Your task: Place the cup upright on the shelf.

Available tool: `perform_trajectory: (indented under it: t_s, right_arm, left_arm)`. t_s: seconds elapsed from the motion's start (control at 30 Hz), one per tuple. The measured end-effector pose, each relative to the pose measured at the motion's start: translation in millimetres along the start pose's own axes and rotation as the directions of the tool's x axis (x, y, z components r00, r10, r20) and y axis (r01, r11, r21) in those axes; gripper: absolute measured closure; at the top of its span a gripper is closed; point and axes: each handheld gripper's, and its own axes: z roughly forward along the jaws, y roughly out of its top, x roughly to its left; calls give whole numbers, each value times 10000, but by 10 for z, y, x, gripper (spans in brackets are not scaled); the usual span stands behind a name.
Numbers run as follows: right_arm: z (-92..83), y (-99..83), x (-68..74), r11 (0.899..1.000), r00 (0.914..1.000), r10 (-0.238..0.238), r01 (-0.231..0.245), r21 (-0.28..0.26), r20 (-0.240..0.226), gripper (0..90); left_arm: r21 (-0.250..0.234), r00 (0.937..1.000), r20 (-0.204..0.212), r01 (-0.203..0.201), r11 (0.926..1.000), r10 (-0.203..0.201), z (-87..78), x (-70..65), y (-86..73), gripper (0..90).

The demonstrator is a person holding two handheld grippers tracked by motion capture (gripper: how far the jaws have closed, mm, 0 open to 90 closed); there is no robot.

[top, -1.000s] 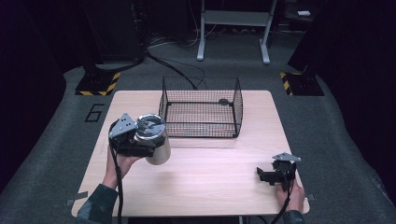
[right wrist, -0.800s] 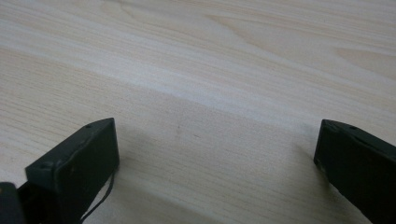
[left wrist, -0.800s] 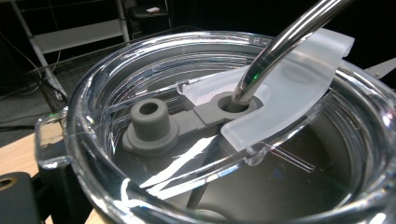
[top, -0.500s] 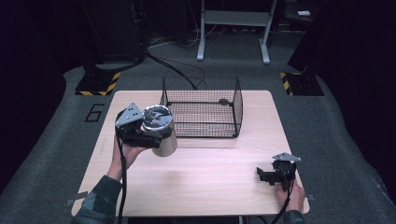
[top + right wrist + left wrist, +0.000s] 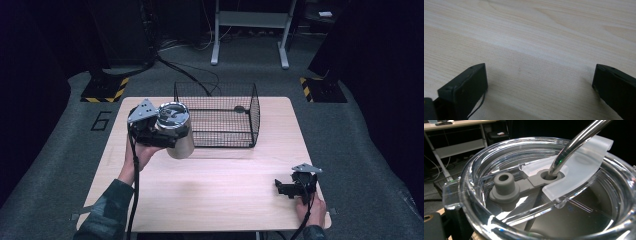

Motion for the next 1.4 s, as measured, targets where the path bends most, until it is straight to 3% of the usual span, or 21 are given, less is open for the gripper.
perform_trajectory:
  t_s: [0.57, 1.4]
  right_arm:
    - [0, 0, -2, 10000, 10000, -11, 11, 0, -29, 0]
    - [5, 2, -10, 9999, 9999, -116, 115, -24, -77, 0]
  left_arm:
    - [82, 9994, -161, -302, 9995, 303, 291, 100, 281, 40]
    - [448, 9957, -846, -332, 9984, 370, 946, 246, 501, 40]
